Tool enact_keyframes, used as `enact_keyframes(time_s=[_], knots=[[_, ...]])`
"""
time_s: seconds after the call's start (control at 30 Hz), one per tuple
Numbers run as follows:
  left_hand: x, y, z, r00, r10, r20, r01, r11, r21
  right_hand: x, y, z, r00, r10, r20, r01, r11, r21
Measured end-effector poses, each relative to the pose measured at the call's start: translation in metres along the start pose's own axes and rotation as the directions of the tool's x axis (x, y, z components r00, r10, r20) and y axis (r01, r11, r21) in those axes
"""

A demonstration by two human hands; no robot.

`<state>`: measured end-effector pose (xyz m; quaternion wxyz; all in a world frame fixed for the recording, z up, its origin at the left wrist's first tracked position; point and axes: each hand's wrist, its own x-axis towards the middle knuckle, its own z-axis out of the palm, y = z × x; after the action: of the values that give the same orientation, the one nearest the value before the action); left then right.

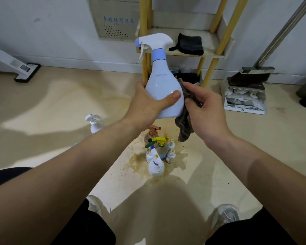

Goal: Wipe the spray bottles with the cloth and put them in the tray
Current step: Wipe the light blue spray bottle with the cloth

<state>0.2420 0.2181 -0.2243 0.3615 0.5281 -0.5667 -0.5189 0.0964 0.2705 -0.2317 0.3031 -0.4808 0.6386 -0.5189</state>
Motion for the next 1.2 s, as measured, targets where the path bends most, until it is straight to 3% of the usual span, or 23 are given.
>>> enact_keyframes(time_s=[0.13, 0.3, 0.4, 0.57, 0.67, 0.77, 0.87, 0.93, 1.0, 1.1, 1.2], knots=[[0.001, 0.008, -0.001, 0.979, -0.172, 0.107, 0.193, 0.951, -0.24, 0.004, 0.003, -0.005, 0.998, 0.013, -0.068, -0.023, 0.989, -0.147], [0.0, 0.004, -0.003, 0.981, -0.1, 0.165, 0.125, 0.981, -0.15, 0.003, 0.009, -0.005, 0.997, -0.049, -0.054, 0.034, 0.968, -0.248], [-0.001, 0.002, -0.001, 0.984, -0.084, 0.155, 0.117, 0.97, -0.214, -0.003, 0.004, -0.003, 0.985, -0.172, -0.02, 0.158, 0.94, -0.302], [0.0, 0.008, -0.004, 0.988, -0.064, 0.141, 0.097, 0.966, -0.24, -0.011, 0.009, 0.006, 0.889, -0.445, 0.109, 0.444, 0.776, -0.448], [0.004, 0.011, -0.006, 0.991, -0.081, 0.102, 0.105, 0.961, -0.254, -0.014, 0.013, 0.009, 0.794, -0.563, 0.227, 0.592, 0.636, -0.495], [0.008, 0.014, -0.011, 0.996, -0.088, 0.033, 0.093, 0.97, -0.227, -0.019, 0.016, 0.007, 0.692, -0.598, 0.406, 0.715, 0.49, -0.499], [0.013, 0.012, -0.016, 0.997, -0.074, -0.021, 0.07, 0.986, -0.155, -0.024, 0.019, 0.005, 0.641, -0.55, 0.536, 0.768, 0.449, -0.458], [0.014, 0.009, -0.017, 0.997, -0.068, -0.03, 0.064, 0.989, -0.13, -0.024, 0.018, 0.002, 0.679, -0.522, 0.516, 0.733, 0.518, -0.44], [0.013, 0.007, -0.018, 0.996, -0.084, -0.028, 0.08, 0.988, -0.131, -0.02, 0.011, -0.005, 0.783, -0.471, 0.405, 0.618, 0.657, -0.432], [0.01, 0.004, -0.017, 0.996, -0.09, 0.023, 0.092, 0.987, -0.135, -0.006, 0.0, -0.019, 0.959, -0.236, 0.154, 0.281, 0.835, -0.473], [0.002, 0.005, -0.01, 0.99, -0.086, 0.113, 0.102, 0.984, -0.147, 0.01, 0.006, -0.026, 0.999, -0.022, -0.032, 0.009, 0.941, -0.339]])
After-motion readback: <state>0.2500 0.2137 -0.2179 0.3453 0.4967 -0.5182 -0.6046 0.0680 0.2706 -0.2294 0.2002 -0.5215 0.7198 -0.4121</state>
